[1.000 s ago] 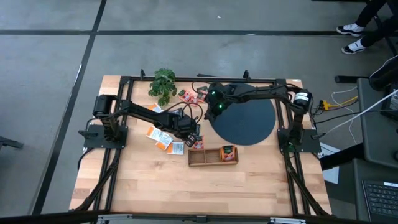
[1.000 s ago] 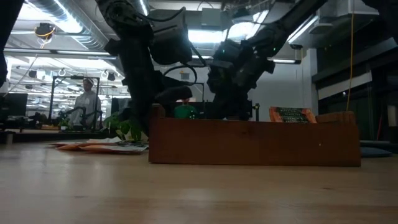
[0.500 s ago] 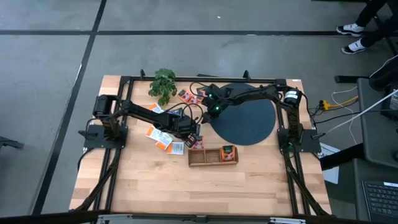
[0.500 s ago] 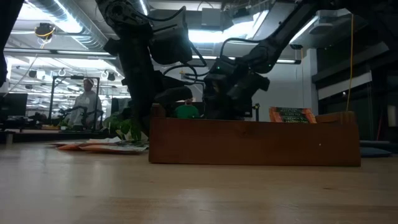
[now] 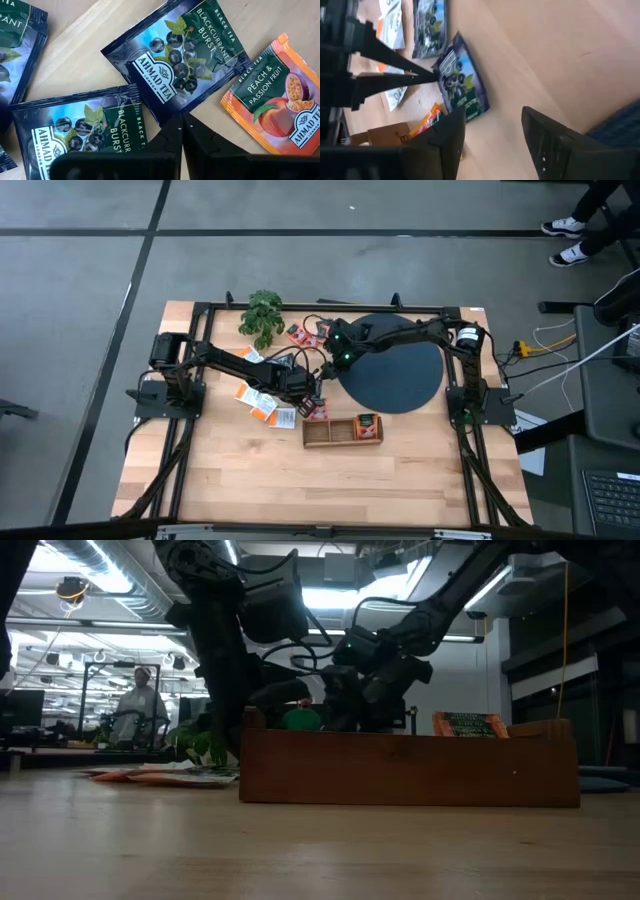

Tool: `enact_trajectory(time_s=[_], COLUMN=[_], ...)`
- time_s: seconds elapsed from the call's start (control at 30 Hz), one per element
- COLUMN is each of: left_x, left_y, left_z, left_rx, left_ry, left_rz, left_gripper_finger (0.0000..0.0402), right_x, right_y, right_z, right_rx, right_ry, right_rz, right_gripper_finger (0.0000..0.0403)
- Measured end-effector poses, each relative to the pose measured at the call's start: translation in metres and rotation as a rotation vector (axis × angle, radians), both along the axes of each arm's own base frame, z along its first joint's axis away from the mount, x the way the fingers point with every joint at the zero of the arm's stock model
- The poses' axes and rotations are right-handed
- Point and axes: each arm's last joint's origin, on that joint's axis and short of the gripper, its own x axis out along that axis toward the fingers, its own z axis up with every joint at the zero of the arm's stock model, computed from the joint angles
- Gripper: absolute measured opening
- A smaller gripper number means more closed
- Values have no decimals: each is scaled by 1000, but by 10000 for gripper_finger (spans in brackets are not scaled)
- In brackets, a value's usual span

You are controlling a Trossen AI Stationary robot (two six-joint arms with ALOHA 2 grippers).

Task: Pick & Place Tea
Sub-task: Put the purple tea bag into the middle section of the wooden organizer

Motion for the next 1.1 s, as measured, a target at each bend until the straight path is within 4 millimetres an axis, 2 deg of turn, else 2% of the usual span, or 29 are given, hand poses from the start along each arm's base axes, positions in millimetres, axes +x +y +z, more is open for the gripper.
enact_trajectory(time_s=[0.2,0.4,0.57,0.7,0.97,1.1], left_x=[3,4,4,4,3,-1], left_y=[1,1,1,1,-1,-3], left_z=[1,1,1,1,3,6], left_rx=[31,34,33,32,32,40], left_ry=[-29,-37,-39,-37,-31,-6], left_rz=[-24,-25,-26,-26,-32,-36], left_gripper_finger=[6,2,6,6,6,11], right_x=[6,14,17,17,18,20], right_y=[11,11,11,12,13,12], right_z=[-6,-25,-27,-27,-25,-21], right_rx=[-52,49,50,63,76,59], right_ry=[20,-7,-27,-23,-1,44], right_rz=[-5,-8,-6,-7,48,94], right_gripper_finger=[173,168,160,125,15,13])
